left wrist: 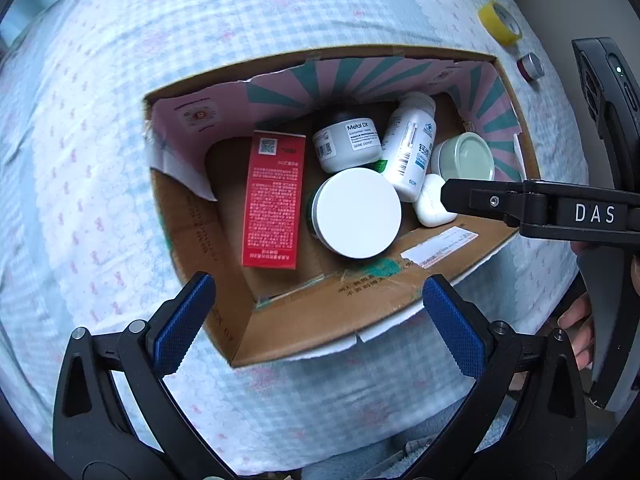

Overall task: Organize rigid objects
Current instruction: 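Move both tools back toward the yellow tape roll and silver tin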

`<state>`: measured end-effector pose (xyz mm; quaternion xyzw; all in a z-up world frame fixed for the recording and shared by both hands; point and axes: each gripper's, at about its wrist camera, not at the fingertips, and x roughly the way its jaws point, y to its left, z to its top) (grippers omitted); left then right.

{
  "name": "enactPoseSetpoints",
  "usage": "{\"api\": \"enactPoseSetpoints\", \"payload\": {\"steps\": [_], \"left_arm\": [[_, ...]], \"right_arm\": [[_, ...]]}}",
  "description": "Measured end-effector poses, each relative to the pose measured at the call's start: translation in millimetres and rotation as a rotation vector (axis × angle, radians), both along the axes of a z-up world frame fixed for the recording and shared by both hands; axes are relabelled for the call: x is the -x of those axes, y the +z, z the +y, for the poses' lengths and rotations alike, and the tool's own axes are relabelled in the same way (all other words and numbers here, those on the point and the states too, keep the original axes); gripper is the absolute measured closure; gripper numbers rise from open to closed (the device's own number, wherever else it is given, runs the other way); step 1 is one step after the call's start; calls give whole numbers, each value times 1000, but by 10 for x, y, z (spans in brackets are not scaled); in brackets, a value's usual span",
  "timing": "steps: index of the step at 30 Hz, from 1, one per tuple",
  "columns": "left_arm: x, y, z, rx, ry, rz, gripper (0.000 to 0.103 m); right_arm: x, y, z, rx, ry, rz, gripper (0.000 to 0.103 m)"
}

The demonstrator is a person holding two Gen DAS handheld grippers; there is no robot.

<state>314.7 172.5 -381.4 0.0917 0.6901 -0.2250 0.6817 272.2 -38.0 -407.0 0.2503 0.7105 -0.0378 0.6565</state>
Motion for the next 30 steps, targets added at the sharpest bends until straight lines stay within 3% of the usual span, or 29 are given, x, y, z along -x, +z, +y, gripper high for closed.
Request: {"api": "enactPoseSetpoints", "payload": {"steps": [10,20,24,30], "left_arm": [[495,453,293,-13,67,-115,0],[899,983,460,25,152,-178,0],[1010,1186,464,64,182,-210,0],[1103,1528,205,105,144,-287,0]], "right_arm": [[213,507,100,35,18,-117,0],[485,1047,239,88,102,-162,0],[652,1354,266,116,148,-200,0],[942,1880,85,216,169,-296,0]]}}
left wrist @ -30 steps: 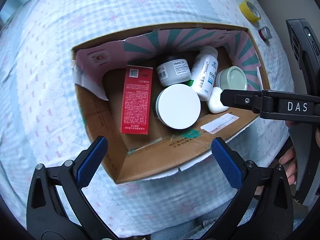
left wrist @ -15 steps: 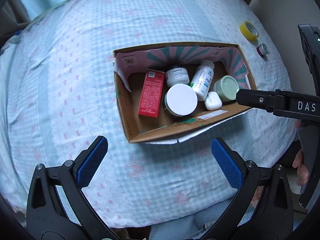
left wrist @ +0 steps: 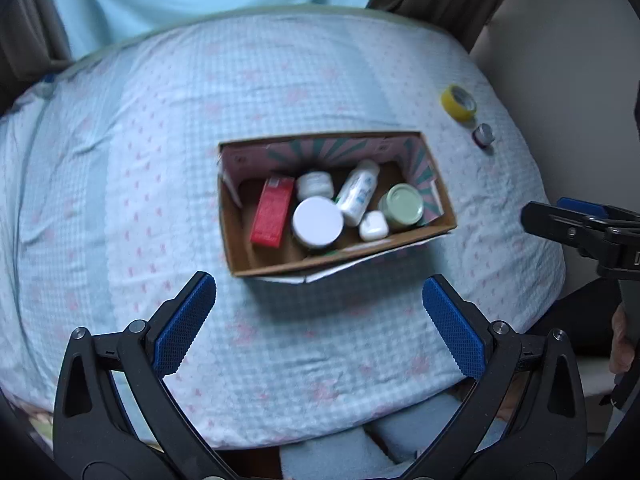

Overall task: Organize rigid objects
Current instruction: 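Move both tools back toward the yellow tape roll and silver tin, then grasp the yellow tape roll with the left tool while the right tool grasps the silver tin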

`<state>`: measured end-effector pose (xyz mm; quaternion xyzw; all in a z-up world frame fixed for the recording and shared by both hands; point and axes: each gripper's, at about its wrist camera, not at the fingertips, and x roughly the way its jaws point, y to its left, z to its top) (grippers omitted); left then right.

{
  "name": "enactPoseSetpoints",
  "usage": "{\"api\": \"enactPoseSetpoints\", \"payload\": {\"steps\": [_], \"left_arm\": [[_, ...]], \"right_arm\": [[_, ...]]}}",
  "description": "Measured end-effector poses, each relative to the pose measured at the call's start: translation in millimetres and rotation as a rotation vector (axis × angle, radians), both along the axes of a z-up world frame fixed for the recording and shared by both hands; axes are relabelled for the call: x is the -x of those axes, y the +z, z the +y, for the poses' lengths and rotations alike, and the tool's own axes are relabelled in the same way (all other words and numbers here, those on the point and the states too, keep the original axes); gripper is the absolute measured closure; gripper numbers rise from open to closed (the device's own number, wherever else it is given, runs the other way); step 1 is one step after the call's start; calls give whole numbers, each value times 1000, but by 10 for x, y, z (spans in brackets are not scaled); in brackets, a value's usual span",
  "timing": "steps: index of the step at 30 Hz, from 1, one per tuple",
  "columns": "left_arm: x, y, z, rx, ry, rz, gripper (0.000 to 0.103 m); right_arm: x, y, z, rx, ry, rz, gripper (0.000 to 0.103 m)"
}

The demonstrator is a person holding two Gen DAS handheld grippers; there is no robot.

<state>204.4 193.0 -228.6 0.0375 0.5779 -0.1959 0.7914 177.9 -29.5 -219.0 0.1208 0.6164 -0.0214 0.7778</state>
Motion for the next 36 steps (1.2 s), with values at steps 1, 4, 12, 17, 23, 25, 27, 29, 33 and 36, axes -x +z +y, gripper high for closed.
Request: {"api": "enactPoseSetpoints", "payload": {"steps": [1,4,12,17,23,25,27,29,33,36], "left_arm": [[4,54,-66,-2,-6,-17,0],[17,212,-296,-4,-12,-63,0],[14,477,-1170,-11,0,-163,0],[-102,410,-1845,-42,61,-180,0],[-395,287,-2637,-45,74,-211,0],[-530,232,-2871,-38,53,-209,0],[-678,152,-3111,-41,21,-211,0],[-860,20,-3374,-70,-17,-220,0],[-1264,-404,-3860,-85,-118,-208,0],[-1568,-863,-4227,-87,-204,-196,0]], "right_arm": [[62,104,-68,17,-9,-27,0],[219,358,-319,60,-45,-98,0],[462,621,-1207,203,-89,-180,0],[460,613,-1903,204,-53,-224,0],[265,513,-2607,238,68,-291,0],[185,453,-2785,235,96,-299,0],[96,390,-2956,222,114,-304,0],[2,309,-3111,204,132,-309,0],[-226,12,-3347,202,158,-305,0],[-400,-282,-3486,198,165,-307,0]]}}
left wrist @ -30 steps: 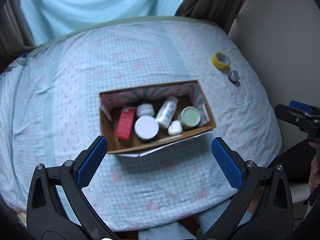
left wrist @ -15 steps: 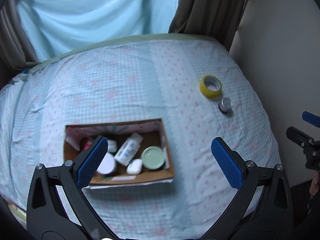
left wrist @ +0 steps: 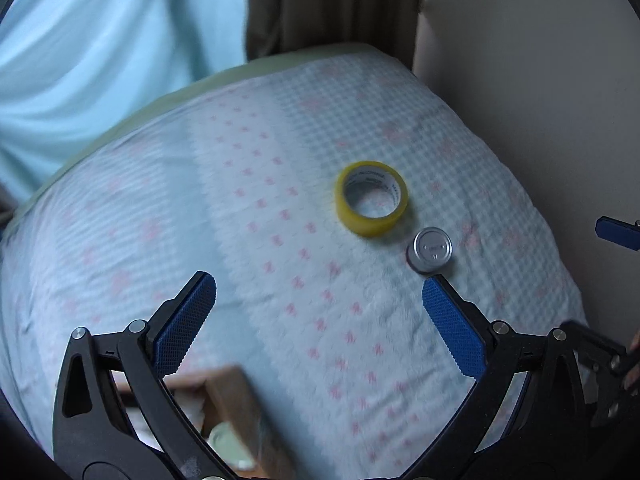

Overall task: Organize rigid objects
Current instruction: 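Grasp the yellow tape roll with the left tool while the right tool grasps the silver tin, then lift the tape roll and tin and carry both over the cardboard box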

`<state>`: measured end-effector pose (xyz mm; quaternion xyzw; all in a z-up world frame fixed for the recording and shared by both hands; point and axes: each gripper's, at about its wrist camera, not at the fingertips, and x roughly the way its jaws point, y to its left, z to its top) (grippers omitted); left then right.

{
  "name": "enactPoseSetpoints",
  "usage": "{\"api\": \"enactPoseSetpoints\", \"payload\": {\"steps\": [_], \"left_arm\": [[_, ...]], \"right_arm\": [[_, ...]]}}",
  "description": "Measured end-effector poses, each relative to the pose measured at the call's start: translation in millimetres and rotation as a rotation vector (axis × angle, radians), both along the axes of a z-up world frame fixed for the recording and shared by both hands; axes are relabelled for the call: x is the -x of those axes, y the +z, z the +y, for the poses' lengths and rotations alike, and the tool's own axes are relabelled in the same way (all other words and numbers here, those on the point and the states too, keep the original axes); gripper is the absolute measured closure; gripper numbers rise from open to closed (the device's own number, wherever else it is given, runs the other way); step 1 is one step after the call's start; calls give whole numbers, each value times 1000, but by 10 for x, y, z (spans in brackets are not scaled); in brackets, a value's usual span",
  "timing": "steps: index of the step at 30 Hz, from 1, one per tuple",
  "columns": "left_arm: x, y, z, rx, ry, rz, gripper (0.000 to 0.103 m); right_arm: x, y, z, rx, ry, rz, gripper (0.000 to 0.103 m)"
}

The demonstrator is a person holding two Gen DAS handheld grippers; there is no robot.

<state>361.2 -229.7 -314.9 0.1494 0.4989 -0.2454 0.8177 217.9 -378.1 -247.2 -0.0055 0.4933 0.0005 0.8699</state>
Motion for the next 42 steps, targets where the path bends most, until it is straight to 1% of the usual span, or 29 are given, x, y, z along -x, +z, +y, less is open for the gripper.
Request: {"api": "enactPoseSetpoints", "payload": {"steps": [1,2,4,7,8,9,12,13,16,18,20,21,22,23,24,25,26,27,31,35,39,42], "left_arm": [[-103,-173,-108,-2,-23,14,0],[-209,-369,-220,-7,-44,36,0],[-393,-753,-421,-20,-79,82,0],[-580,-1210,-628,-6,-130,117,0],[-632,-1353,-710,-13,-151,123,0],[-653,-1454,-771,-24,-165,118,0],[-740,-1652,-916,-24,-207,96,0],[-767,-1684,-960,-18,-219,88,0],[-852,-1766,-1081,5,-260,83,0],[-894,-1810,-1149,5,-286,77,0],[-916,-1836,-1219,-5,-313,52,0],[-928,-1836,-1250,-3,-325,39,0],[-943,-1834,-1253,0,-333,35,1],[-958,-1830,-1273,7,-340,33,4],[-974,-1824,-1286,20,-351,35,6],[-979,-1825,-1294,17,-354,33,6],[-979,-1824,-1293,16,-356,30,6],[-979,-1818,-1274,23,-357,27,6],[-980,-1783,-1251,30,-348,27,7],[-945,-1665,-1208,38,-323,7,7],[-910,-1479,-1154,37,-287,1,7],[-831,-1254,-1084,39,-272,-13,7]], "right_arm": [[-66,-128,-39,4,3,4,0],[-123,-246,-78,-18,9,24,0],[-229,-538,-129,-10,19,21,0],[-352,-932,-215,-3,25,27,0],[-392,-1067,-238,-2,25,35,0],[-431,-1190,-256,-2,23,44,0],[-538,-1531,-296,-9,5,69,11],[-573,-1620,-305,-15,1,71,12],[-666,-1796,-302,-19,5,59,12],[-733,-1878,-290,-11,7,46,14],[-816,-1966,-269,-18,15,48,22],[-844,-1994,-250,-15,18,48,28],[-870,-2023,-237,-14,23,47,31],[-888,-2041,-221,-8,27,43,32],[-913,-2058,-203,8,29,35,36],[-929,-2068,-190,34,28,28,43],[-945,-2078,-184,33,35,27,47],[-955,-2069,-177,15,44,23,53],[-966,-2069,-123,66,49,24,53],[-968,-2050,-156,43,34,30,53],[-923,-1969,-185,45,16,20,53],[-855,-1824,-202,36,-2,11,54]]}}
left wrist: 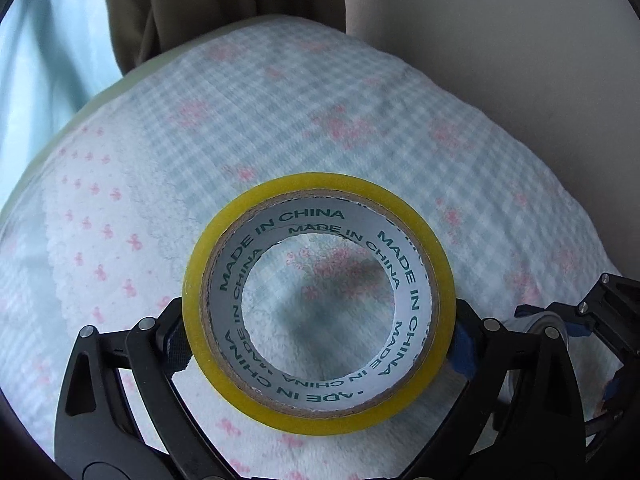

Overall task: Organize rigid objects
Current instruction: 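Lift the tape roll and tin and carry both over the cardboard box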

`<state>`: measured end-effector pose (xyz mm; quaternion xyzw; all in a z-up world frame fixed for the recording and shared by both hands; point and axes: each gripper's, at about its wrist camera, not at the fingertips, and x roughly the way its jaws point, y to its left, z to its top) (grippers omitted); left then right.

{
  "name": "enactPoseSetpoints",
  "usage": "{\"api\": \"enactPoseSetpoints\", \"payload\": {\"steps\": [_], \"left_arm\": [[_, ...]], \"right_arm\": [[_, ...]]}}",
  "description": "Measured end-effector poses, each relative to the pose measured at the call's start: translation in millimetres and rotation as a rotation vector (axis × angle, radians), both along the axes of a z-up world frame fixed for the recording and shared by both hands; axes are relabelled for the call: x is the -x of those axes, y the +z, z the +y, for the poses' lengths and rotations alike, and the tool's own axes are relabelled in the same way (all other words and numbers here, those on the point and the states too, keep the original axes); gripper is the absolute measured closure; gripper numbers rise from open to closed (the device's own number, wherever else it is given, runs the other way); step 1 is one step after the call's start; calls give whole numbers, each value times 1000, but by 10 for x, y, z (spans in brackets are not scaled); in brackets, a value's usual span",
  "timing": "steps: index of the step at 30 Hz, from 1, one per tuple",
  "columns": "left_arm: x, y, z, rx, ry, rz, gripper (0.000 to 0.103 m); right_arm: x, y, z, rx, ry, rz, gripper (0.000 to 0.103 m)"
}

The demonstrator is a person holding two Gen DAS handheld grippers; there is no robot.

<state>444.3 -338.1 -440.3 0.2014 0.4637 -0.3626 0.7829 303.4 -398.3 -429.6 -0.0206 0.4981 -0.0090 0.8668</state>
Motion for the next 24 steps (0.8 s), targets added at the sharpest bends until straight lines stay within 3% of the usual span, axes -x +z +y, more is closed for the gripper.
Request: {"api": "enactPoseSetpoints", "payload": {"steps": [7,14,19,24], "left_arm": [[225,845,284,32,69,-32,7],[625,1946,758,46,166,-117,7],[1029,2635,1315,75,271,-142,7],[1409,3084,1989,70,372,-172,7]], "right_arm": [[239,680,47,-1,-24,-60,54],[593,1720,213,-13,-29,-149,54],[869,2448,448,-24,-16,-178,53],[1077,2975,772,-27,45,-195,53]]}}
